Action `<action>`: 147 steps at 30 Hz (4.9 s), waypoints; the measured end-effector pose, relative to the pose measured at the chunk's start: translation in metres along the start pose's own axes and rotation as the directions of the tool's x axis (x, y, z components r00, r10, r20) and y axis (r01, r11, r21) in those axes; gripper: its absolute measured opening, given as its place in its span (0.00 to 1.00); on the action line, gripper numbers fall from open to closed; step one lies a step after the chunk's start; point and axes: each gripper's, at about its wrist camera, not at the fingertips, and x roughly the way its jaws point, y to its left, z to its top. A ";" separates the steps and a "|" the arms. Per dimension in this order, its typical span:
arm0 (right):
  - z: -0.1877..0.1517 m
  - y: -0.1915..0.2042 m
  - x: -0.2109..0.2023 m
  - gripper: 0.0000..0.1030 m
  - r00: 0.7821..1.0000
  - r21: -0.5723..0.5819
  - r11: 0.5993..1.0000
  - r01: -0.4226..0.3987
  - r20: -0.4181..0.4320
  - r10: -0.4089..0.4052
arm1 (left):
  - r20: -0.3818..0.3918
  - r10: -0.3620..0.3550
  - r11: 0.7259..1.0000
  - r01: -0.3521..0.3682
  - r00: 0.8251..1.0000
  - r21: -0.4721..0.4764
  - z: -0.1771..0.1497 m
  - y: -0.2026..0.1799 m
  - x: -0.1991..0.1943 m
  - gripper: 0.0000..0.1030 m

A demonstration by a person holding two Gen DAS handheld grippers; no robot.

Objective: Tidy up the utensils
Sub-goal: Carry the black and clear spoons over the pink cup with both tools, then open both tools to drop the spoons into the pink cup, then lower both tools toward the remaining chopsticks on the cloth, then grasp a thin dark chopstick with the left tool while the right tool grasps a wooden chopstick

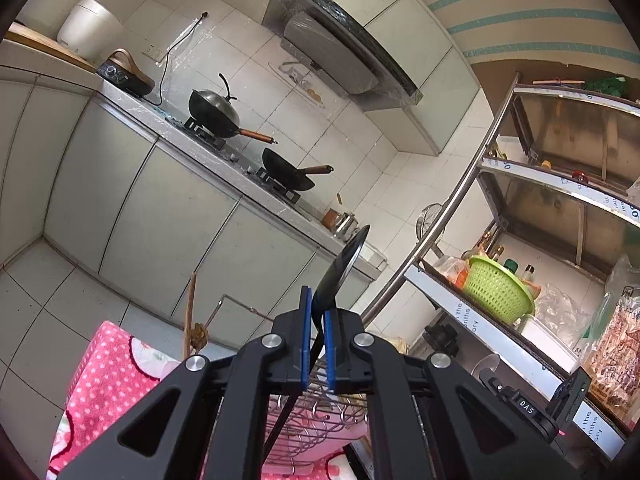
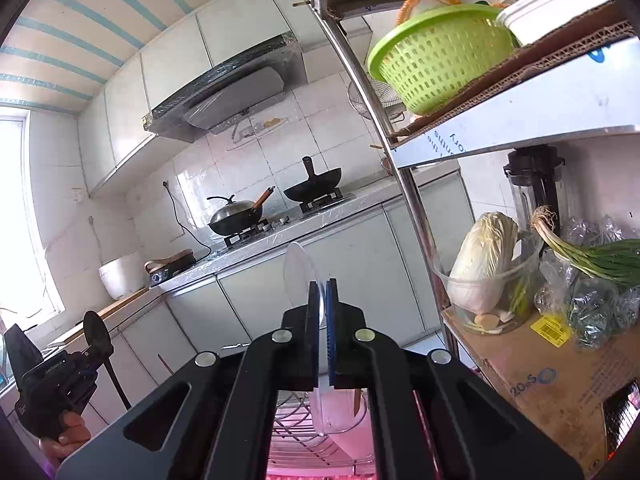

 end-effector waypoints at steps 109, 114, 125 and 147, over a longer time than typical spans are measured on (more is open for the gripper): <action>-0.183 -0.035 0.035 0.47 0.744 0.053 0.997 0.055 -0.668 -0.006 | -0.779 0.331 0.931 -0.320 0.533 0.177 -0.216 0.069 0.090 0.14; -0.188 -0.040 0.037 0.47 0.731 0.073 0.996 0.053 -0.683 0.011 | -0.805 0.365 0.913 -0.347 0.468 0.213 -0.232 0.073 0.112 0.10; -0.195 -0.036 0.043 0.47 0.708 0.081 0.996 0.037 -0.706 0.031 | -0.782 0.467 0.874 -0.347 0.412 0.339 -0.260 0.071 0.142 0.06; -0.249 0.001 0.106 0.26 0.509 -0.016 1.000 0.016 -0.860 -0.022 | -0.777 0.452 0.881 -0.354 0.439 0.313 -0.209 0.101 0.099 0.06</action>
